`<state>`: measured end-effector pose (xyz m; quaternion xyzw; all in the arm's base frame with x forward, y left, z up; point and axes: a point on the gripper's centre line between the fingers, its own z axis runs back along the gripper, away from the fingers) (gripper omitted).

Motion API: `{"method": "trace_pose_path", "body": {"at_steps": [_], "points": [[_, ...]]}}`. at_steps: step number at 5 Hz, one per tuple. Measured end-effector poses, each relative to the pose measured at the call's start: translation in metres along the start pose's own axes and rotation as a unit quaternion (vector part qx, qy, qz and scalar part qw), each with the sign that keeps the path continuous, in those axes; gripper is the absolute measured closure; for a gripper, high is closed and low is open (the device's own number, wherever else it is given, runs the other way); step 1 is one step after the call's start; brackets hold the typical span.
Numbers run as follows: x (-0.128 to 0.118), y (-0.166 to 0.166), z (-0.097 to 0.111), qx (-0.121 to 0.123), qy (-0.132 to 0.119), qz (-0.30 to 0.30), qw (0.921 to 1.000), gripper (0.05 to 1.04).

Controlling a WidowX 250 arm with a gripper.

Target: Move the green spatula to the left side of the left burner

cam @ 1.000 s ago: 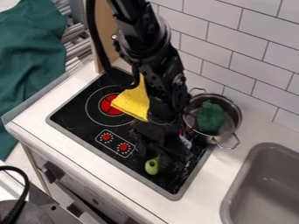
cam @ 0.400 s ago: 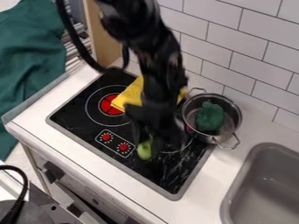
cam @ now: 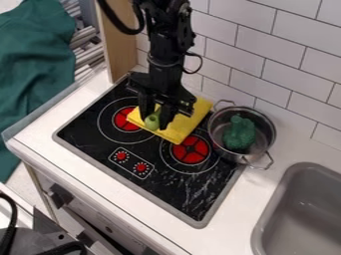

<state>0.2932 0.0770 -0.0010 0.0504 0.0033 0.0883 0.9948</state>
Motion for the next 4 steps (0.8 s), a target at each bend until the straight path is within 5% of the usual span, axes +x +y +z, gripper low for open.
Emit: {"method": "trace_pose_path", "body": {"at_steps": [1, 4], "points": [[0.014, 0.022, -0.018, 0.012, 0.026, 0.011, 0.9995, 0.724], [-0.01, 0.09, -0.021, 0.001, 0.0, 0.111, 0.9939, 0.724]]}}
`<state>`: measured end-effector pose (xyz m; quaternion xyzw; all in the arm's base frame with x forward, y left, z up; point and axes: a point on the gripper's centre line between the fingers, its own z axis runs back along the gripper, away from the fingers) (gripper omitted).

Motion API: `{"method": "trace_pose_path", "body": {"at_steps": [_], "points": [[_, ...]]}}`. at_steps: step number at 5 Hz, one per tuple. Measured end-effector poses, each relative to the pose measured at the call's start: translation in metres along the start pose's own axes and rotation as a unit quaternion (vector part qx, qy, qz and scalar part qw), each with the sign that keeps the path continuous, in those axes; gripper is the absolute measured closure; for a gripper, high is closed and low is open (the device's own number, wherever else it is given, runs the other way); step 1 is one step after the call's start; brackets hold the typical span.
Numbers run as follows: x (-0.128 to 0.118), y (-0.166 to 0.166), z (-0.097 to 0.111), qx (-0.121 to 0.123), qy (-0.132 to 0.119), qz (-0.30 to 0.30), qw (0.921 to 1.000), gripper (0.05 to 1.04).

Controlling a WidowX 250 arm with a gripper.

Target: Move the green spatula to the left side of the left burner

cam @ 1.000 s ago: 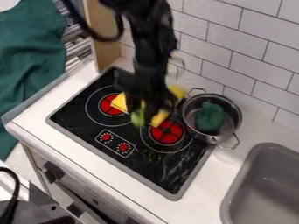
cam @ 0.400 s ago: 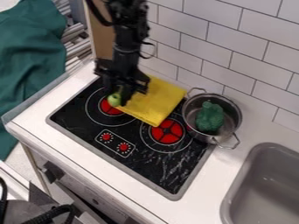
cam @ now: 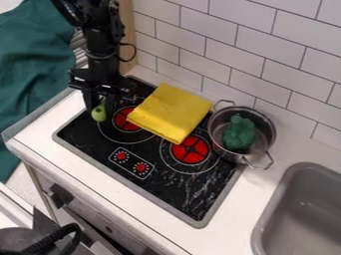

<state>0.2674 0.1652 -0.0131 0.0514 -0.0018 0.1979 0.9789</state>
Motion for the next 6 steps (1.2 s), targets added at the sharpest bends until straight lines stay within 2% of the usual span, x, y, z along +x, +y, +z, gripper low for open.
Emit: {"method": "trace_pose_path", "body": {"at_steps": [2, 3, 5, 6], "points": [[0.002, -0.003, -0.026, -0.005, 0.031, -0.017, 0.9994, 0.724], [0.006, -0.002, -0.028, -0.005, 0.032, -0.021, 0.9993, 0.674], [0.001, 0.001, -0.027, 0.0, 0.028, -0.012, 0.9995, 0.116], [-0.009, 0.001, -0.021, 0.0, 0.031, -0.011, 0.9995, 0.077]]}}
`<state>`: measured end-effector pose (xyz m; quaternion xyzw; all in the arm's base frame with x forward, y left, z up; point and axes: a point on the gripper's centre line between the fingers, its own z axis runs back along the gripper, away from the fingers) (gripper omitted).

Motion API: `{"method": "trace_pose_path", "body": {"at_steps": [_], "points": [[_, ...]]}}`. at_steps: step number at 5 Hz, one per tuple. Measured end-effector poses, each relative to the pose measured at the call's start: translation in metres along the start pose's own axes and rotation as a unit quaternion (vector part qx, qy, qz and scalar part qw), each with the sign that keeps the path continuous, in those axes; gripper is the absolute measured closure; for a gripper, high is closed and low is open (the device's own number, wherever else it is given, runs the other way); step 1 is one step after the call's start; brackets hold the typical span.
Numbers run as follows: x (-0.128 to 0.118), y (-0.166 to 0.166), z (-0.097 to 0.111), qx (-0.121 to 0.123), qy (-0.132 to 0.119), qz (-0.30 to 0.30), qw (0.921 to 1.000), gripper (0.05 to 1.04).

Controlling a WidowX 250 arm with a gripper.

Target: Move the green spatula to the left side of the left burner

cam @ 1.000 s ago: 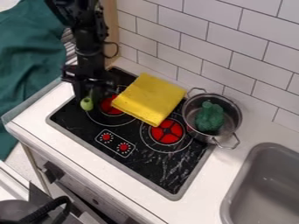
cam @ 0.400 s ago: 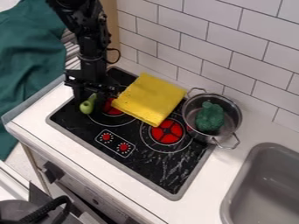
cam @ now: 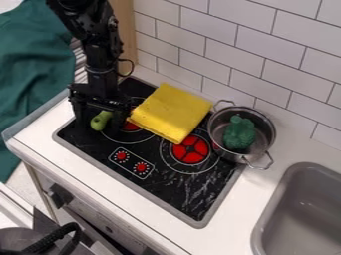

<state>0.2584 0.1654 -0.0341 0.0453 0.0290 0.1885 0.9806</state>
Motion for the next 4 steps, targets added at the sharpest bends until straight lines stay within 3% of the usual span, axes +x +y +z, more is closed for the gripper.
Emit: {"method": "trace_pose_path", "body": {"at_steps": [1, 2, 4], "points": [[0.0, -0.003, 0.034, -0.014, -0.046, 0.002, 0.9989, 0.082], [-0.008, -0.018, 0.054, -0.026, -0.077, -0.007, 0.9967, 0.082], [-0.028, -0.054, 0.046, -0.027, -0.072, -0.061, 0.9951, 0.082]]}}
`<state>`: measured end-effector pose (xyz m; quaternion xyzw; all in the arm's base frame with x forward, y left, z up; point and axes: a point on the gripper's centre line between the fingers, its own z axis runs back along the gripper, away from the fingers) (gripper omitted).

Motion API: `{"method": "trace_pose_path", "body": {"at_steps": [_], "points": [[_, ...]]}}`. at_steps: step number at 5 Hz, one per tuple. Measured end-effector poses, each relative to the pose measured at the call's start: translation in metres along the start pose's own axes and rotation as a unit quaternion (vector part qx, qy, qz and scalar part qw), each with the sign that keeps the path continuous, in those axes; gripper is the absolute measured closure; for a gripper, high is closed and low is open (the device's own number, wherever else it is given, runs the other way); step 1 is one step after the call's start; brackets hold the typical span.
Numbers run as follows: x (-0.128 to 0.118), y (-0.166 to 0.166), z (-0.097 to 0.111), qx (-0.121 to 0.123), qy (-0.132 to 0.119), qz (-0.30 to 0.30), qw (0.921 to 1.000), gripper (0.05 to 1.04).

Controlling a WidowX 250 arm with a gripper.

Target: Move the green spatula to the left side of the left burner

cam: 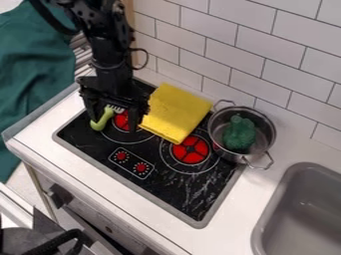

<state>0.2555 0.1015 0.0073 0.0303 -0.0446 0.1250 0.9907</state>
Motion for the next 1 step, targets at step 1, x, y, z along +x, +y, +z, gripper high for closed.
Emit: {"method": "trace_pose_path", "body": {"at_steps": [1], "points": [[-0.0035, -0.0029, -0.0027, -0.005, 0.0, -0.01, 0.9999, 0.082]]}}
